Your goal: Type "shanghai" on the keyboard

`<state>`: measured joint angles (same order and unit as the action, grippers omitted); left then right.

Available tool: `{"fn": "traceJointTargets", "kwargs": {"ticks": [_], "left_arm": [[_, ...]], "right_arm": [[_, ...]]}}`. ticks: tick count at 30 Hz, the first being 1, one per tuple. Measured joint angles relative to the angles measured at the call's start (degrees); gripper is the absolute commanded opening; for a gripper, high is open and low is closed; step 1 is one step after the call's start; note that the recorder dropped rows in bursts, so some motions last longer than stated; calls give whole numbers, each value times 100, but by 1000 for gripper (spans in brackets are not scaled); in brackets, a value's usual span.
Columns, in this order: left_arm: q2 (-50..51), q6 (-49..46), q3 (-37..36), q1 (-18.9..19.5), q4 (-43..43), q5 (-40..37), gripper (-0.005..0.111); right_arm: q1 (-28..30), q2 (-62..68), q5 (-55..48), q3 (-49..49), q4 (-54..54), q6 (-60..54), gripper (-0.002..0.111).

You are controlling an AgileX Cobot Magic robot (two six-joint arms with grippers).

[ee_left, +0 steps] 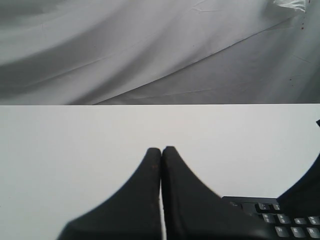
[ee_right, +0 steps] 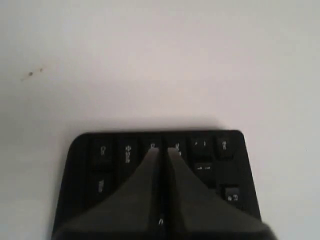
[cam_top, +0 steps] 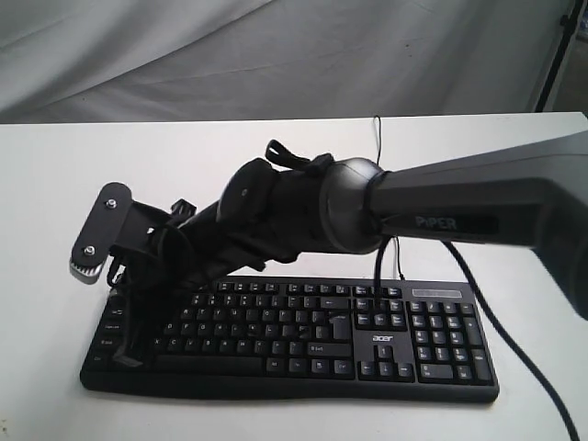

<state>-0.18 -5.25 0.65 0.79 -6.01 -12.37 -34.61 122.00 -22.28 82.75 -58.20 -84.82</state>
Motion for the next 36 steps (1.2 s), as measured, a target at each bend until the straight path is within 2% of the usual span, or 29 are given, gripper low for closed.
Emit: {"fn": "traceJointTargets", "kwargs": {"ticks": [9, 36], "left_arm": [[0, 0, 0, 0, 0, 0, 1], [0, 0, 0, 0, 0, 0, 1]], "right_arm": [[-68, 559, -158, 616, -14, 153, 0], [-68, 662, -123, 628, 901, 670, 0]]}}
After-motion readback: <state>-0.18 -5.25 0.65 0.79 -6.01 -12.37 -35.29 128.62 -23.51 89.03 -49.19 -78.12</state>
